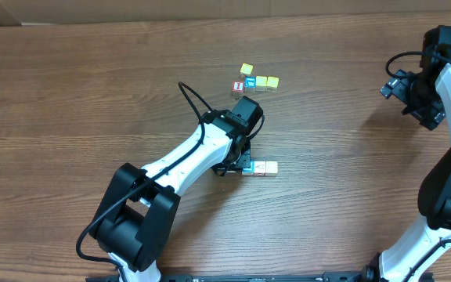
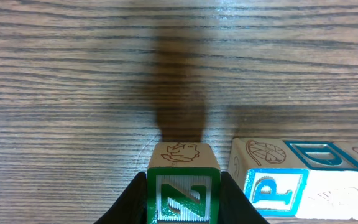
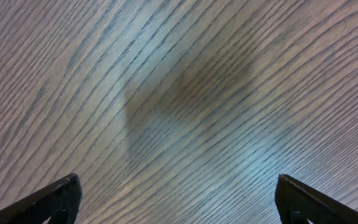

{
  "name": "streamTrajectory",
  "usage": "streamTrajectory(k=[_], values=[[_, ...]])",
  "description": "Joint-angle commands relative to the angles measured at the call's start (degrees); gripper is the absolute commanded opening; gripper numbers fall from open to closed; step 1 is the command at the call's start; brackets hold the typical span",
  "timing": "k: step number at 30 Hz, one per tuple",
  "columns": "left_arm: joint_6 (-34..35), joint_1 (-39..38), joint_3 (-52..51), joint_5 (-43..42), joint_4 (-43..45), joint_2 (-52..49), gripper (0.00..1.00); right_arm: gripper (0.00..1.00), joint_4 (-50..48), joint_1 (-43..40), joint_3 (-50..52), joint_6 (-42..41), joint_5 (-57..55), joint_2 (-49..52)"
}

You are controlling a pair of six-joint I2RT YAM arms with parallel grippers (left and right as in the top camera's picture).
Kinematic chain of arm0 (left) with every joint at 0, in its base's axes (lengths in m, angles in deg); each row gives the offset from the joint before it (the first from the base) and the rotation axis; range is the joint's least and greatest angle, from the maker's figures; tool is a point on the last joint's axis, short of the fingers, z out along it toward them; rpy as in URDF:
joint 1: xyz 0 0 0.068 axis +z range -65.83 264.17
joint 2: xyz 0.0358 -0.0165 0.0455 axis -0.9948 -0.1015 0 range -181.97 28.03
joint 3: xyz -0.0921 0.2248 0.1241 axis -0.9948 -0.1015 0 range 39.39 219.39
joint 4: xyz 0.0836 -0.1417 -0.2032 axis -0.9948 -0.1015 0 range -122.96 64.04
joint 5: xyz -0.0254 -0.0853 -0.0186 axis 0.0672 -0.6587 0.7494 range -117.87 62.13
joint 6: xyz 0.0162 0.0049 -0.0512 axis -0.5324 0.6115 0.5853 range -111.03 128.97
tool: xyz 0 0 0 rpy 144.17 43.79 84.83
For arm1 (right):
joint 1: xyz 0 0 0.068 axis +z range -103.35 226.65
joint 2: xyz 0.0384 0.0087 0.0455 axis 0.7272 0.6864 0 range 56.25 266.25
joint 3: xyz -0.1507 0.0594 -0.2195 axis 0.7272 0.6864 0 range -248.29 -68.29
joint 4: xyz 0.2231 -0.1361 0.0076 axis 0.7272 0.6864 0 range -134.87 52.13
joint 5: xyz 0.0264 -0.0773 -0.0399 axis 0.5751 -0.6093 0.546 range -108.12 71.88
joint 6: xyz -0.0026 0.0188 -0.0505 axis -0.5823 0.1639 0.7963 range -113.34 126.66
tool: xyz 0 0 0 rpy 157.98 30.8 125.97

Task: Flip 5 blocks

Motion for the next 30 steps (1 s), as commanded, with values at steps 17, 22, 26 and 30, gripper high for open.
streamTrajectory(k=[17, 22, 26, 30], values=[[1.9, -0.2, -2.2, 1.8, 1.4, 0.8, 0.31, 1.0, -0.1, -0.2, -0.9, 0.2, -0.1, -1.6], [0.9, 0.6, -0.9, 1.9, 0.8, 0.8, 0.37, 1.0, -0.1, -0.2, -0.9, 0.2, -0.1, -1.5], [0.6, 2.8, 2.8, 1.9, -1.0, 1.5, 0.4, 1.0, -0.1, -0.2, -0.9, 0.2, -0.1, -1.5], [0.0, 5.7, 8.2, 1.9, -4.3, 1.9, 0.41, 1.0, -0.1, -0.2, -0.9, 0.2, -0.1, -1.5]])
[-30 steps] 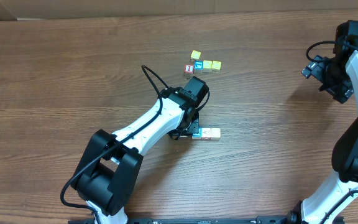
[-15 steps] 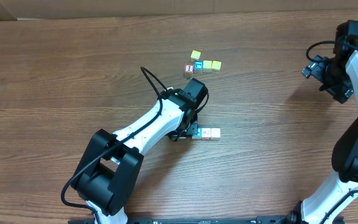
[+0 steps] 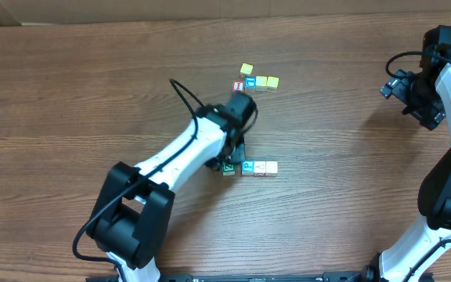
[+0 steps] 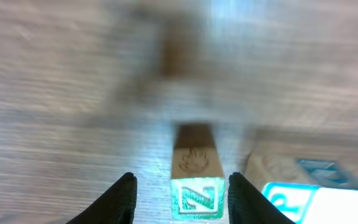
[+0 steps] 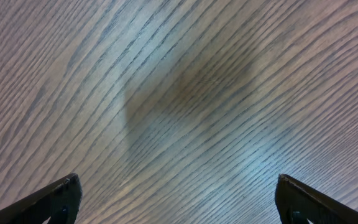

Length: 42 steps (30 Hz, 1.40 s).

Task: Flip 5 blocks

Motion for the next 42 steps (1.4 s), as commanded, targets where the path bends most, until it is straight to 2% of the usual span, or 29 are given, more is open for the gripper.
streamTrajectory(k=[1, 4, 6, 7, 8, 14, 20, 42], values=[[-1.0, 3.1, 6.4, 1.2, -2.4, 1.9, 0.41, 1.0, -0.1, -0.2, -0.9, 0.2, -0.1, -1.5], [-1.2, 4.5, 7.5, 1.1, -4.1, 1.9, 0.39, 1.0, -0.1, -0.2, -0.9, 0.2, -0.1, -1.6], [-1.2, 5.0, 7.0, 1.1, -5.5, 1.8, 0.24, 1.0, -0.1, -0.2, -0.9, 0.2, -0.1, -1.6], [-1.2, 5.0, 6.4, 1.1, -6.2, 1.8, 0.09, 1.0, -0.1, -0.2, -0.9, 0.2, -0.1, -1.6], [-1.2, 5.0, 5.6, 1.1, -6.6, 1.8, 0.04, 1.0, -0.1, -0.2, -0.9, 0.2, -0.1, -1.5], [-0.5, 4.7, -2.2, -0.1, -5.0, 1.8, 0.04, 1.0, -0.1, -0.2, -0.9, 0.2, -0.1, -1.5], [-1.2, 4.7, -8.9, -6.2, 2.4, 1.8, 0.04, 1.0, -0.1, -0.2, -0.9, 0.2, -0.1, -1.5], [-1.0, 3.6, -9.6, -11.1, 8.5, 1.8, 0.04, 1.0, -0.1, -0.2, -0.9, 0.2, -0.1, -1.5]])
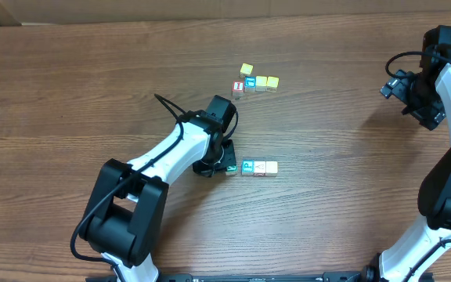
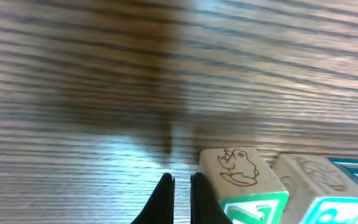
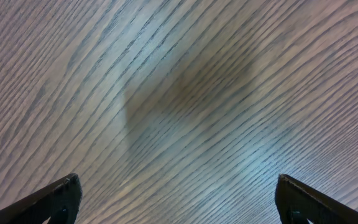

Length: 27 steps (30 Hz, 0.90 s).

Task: Flip 5 blocks

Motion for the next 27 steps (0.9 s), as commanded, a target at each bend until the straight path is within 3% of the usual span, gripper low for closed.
streamTrajectory(k=[1, 12, 27], values=[[-0.5, -0.9, -0.4, -1.2, 0.7, 1.1, 0.04, 1.0, -0.1, -0.2, -0.9, 0.2, -0.1, -1.6], [-1.1, -1.5, -0.4, -0.8, 1.9, 1.1, 0.04, 1.0, -0.1, -0.2, -0.9, 0.2, -0.1, -1.5], [-10.8, -1.4, 0.6, -0.4, 3.0, 1.1, 0.04, 1.0, -0.1, -0.2, -0.9, 0.2, -0.1, -1.5]])
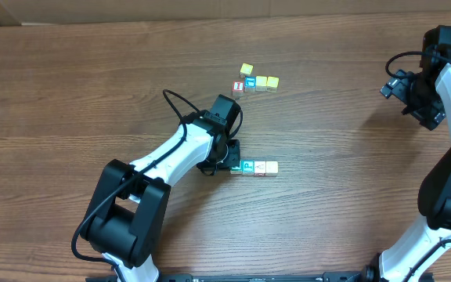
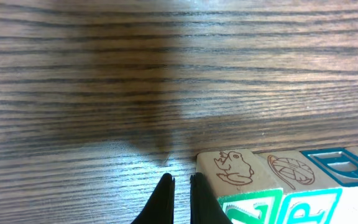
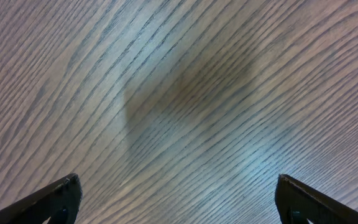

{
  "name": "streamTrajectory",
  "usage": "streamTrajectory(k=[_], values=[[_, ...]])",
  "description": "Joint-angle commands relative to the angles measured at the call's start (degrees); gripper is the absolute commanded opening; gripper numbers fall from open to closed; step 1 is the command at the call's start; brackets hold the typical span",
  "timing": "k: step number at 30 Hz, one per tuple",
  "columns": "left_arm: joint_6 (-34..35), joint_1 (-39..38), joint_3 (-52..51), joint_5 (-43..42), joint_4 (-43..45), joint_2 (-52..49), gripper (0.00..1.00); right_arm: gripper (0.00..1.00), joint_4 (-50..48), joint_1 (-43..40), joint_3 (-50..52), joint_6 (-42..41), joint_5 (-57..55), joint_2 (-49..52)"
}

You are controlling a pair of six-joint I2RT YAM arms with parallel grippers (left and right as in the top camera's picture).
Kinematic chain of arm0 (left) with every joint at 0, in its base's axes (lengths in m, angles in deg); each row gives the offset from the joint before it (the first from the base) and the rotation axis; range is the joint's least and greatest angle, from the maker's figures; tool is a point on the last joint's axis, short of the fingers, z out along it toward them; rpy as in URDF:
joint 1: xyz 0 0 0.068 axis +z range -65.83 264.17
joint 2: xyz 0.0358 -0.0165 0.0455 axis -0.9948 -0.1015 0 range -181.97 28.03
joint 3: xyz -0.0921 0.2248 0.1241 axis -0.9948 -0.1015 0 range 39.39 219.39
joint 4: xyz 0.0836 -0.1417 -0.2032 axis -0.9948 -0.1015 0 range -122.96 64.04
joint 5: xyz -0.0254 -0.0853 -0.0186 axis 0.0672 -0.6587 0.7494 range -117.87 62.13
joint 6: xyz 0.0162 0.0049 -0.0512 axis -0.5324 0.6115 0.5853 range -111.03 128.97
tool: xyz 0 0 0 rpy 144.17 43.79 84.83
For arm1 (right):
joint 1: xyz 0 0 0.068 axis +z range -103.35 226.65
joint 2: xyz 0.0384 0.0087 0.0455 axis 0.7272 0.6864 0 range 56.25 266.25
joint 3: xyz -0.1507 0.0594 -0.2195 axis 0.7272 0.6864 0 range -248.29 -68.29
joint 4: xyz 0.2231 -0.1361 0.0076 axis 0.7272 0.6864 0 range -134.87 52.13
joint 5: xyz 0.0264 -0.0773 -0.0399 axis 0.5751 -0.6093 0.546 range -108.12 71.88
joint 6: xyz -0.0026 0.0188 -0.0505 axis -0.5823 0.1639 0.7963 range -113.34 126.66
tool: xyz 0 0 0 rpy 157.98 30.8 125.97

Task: Flip 5 blocks

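A row of blocks lies mid-table: a green Z block (image 1: 237, 166) with a frog drawn on top (image 2: 235, 168), a blue P block (image 1: 248, 167) (image 2: 294, 171) flush against it, and two pale blocks (image 1: 266, 167) beyond. My left gripper (image 1: 229, 159) (image 2: 180, 190) is shut on nothing, low on the table, its fingers against the green block's left side. A second cluster of blocks (image 1: 255, 81) sits further back. My right gripper (image 1: 413, 98) (image 3: 179, 205) hangs open over bare wood at the far right.
The back cluster holds a yellow block (image 1: 246, 70), a red one (image 1: 238, 87), a blue one (image 1: 250, 81) and two yellowish ones. A cardboard wall borders the wooden table (image 1: 92, 94) at the back and left.
The green Z block stood slightly skewed and a little apart from the P block; now it sits square and flush against it. My shut left gripper has shifted right with it.
My left gripper was shut on the green Z block on the table beside the P block. Then it was open, with the block standing free between its fingers. Then it was shut and empty to the block's left, and now the block sits tight in the row.
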Motion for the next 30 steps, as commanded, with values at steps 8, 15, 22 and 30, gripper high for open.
streamTrajectory(k=[8, 15, 22, 30], values=[[-3.5, -0.3, 8.9, 5.7, -5.6, 1.1, 0.04, 1.0, -0.1, -0.2, -0.9, 0.2, -0.1, -1.5], [-3.0, -0.9, 9.6, 5.6, 0.5, 0.6, 0.04, 1.0, -0.1, -0.2, -0.9, 0.2, -0.1, -1.5], [-1.0, -2.8, 9.5, 5.0, 0.6, -2.6, 0.04, 1.0, -0.1, -0.2, -0.9, 0.2, -0.1, -1.6], [-0.5, -3.8, 9.5, 5.2, -0.9, -4.5, 0.04, 1.0, -0.1, -0.2, -0.9, 0.2, -0.1, -1.5]])
